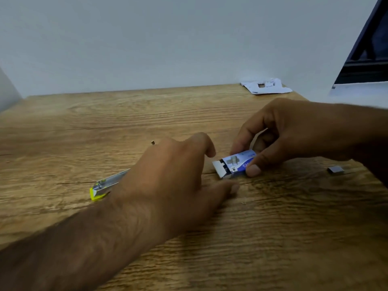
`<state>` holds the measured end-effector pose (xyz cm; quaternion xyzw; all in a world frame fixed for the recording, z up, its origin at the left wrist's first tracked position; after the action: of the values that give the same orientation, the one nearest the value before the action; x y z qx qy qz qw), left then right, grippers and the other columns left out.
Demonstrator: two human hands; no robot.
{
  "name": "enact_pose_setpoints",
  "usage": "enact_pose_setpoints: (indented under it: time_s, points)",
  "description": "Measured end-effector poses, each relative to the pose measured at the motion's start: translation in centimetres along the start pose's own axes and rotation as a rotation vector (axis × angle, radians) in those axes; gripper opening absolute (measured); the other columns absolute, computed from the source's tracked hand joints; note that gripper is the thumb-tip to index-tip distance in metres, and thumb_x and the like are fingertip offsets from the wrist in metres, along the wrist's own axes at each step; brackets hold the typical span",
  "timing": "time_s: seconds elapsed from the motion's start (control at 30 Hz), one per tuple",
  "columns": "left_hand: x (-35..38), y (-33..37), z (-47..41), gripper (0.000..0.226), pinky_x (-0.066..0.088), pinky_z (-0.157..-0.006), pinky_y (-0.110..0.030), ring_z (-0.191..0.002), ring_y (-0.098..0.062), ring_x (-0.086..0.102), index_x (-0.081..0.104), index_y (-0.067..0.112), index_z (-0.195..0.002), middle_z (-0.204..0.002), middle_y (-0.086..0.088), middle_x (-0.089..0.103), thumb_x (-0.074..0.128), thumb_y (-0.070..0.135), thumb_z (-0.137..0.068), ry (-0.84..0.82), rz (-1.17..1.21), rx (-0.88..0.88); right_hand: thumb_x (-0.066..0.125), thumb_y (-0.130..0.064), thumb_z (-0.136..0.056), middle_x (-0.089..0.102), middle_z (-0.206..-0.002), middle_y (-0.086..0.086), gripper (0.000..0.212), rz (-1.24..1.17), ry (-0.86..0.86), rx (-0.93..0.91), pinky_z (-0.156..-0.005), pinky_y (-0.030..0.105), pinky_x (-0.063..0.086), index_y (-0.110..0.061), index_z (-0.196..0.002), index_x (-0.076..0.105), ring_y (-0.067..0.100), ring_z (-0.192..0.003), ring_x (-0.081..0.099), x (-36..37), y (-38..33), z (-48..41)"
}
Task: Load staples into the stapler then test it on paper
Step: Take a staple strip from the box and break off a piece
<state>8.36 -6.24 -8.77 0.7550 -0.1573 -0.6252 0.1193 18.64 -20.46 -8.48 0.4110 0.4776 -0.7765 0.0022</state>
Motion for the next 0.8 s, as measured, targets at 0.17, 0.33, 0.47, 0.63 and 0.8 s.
enact_pose_setpoints:
  time_s: [0.17,0.33,0.47,0.63,0.8]
  points:
    - [0.1,-0.2,-0.1,0.038,0.041,-0.053,-0.024,-0.057,-0.002,0.059,0.06,0.04,-0.096,-0.059,0.01,0.063,0.053,0.067,-0.069,-0.035,0.025,0.013,0.093,-0.032,-0.058,0.079,-0.072,0.0,0.035,0.039,-0.013,-0.011,-0.058,0.012,0.051,-0.032,-0.092,0.085,0.003,-0.064,0.067,-0.2,-0.1,0.2]
    - [0.0,-1.1,-0.4,0.027,0.046,-0.054,-0.022,-0.061,0.004,0.061,0.066,0.036,-0.085,-0.072,0.014,0.069,0.08,0.053,-0.069,0.002,0.182,0.006,0.093,-0.033,-0.059,0.079,-0.074,0.001,0.035,0.051,-0.013,0.011,-0.058,0.011,0.05,-0.032,-0.093,0.085,0.004,-0.065,0.068,-0.6,0.3,0.7]
    - [0.5,-1.7,-0.7,0.026,0.045,-0.044,-0.022,-0.044,0.001,0.059,0.069,0.032,-0.08,-0.081,0.015,0.072,0.09,0.04,-0.067,-0.05,0.355,-0.023,0.092,-0.034,-0.059,0.08,-0.076,0.001,0.036,0.054,-0.029,0.017,-0.059,0.011,0.051,-0.032,-0.094,0.084,0.006,-0.067,0.069,-0.5,0.3,0.7]
    - [1.0,-2.6,-1.0,0.026,0.047,-0.035,-0.025,-0.034,-0.019,0.064,0.071,0.028,-0.082,-0.086,0.008,0.076,0.091,0.017,-0.071,-0.16,0.563,-0.114,0.091,-0.032,-0.062,0.078,-0.073,-0.001,0.033,0.058,-0.044,0.018,-0.057,0.011,0.05,-0.032,-0.094,0.084,0.005,-0.064,0.067,-0.5,0.5,0.7]
    - [1.0,-2.4,-1.0,0.03,0.049,-0.035,-0.025,-0.036,-0.02,0.066,0.067,0.028,-0.08,-0.085,0.004,0.074,0.089,0.009,-0.072,-0.176,0.577,-0.11,0.092,-0.04,-0.057,0.079,-0.097,-0.012,0.049,0.143,-0.044,0.014,-0.065,0.013,0.055,-0.044,-0.104,0.079,0.004,-0.08,0.071,-0.3,-0.1,0.9]
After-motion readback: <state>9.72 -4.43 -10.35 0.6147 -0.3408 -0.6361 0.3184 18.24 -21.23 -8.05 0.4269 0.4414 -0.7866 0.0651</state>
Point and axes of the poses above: each hand's wrist, its own z-axis away from the middle knuckle, its own x-axis out of the palm, y = z × x, the point moved 7 cm from there along -z, towards the middle knuckle
